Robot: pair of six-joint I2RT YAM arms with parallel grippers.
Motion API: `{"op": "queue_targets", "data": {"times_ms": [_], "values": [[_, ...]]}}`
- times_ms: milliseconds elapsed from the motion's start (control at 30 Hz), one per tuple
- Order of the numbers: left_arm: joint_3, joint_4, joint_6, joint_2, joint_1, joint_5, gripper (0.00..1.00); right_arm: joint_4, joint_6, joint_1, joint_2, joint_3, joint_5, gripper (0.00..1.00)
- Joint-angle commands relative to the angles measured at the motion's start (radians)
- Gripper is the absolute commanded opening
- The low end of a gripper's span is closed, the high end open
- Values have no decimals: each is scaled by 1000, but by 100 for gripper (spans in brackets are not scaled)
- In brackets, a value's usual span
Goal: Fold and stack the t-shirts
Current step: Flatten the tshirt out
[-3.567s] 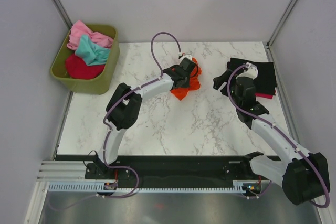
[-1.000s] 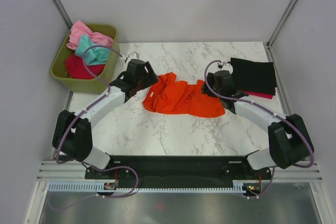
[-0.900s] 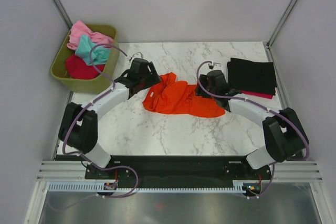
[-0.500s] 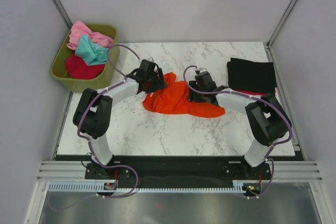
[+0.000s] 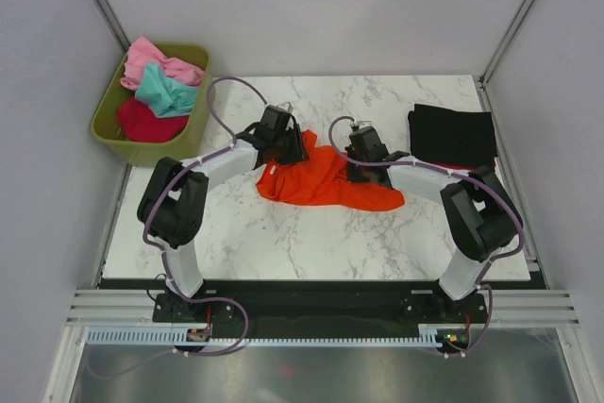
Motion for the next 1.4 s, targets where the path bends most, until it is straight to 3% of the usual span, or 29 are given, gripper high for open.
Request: {"op": "queue_targets", "data": {"times_ms": [0, 100, 133, 267, 567, 800, 867, 933, 967, 1133, 1233, 1267, 1367], "values": [[34, 38, 47, 7, 0, 21, 39, 16, 7, 4, -98, -10, 59, 0], [43, 29, 59, 12, 2, 1, 14, 14, 16, -5, -156, -30, 93, 0], [52, -11, 52, -5, 8, -28, 2, 14, 24, -11, -188, -36, 104, 0], [-47, -21, -11, -146, 60, -188, 2, 27, 76, -99, -293, -113, 145, 0], [-264, -2, -161, -455, 88, -461, 2, 48, 354, -347, -535, -314, 282, 0], [-347, 3, -181, -659, 81, -565, 2, 45, 357, -379, -618, -342, 299, 0], [-353, 7, -180, -677, 75, -575, 2, 45, 345, -379, -609, -331, 283, 6], [-347, 6, -177, -673, 74, -572, 2, 36, 332, -381, -594, -323, 267, 40], [-345, 6, -174, -670, 74, -561, 2, 37, 328, -379, -592, -320, 257, 69], [-339, 18, -132, -660, 62, -519, 2, 108, 254, -377, -586, -328, 117, 73], [-341, 26, -120, -657, 55, -510, 4, 221, 184, -365, -519, -334, -87, 68], [-341, 26, -120, -659, 55, -512, 4, 241, 165, -341, -489, -308, -106, 63], [-347, 27, -120, -662, 52, -513, 4, 177, 79, -231, -348, -195, -131, 60]]}}
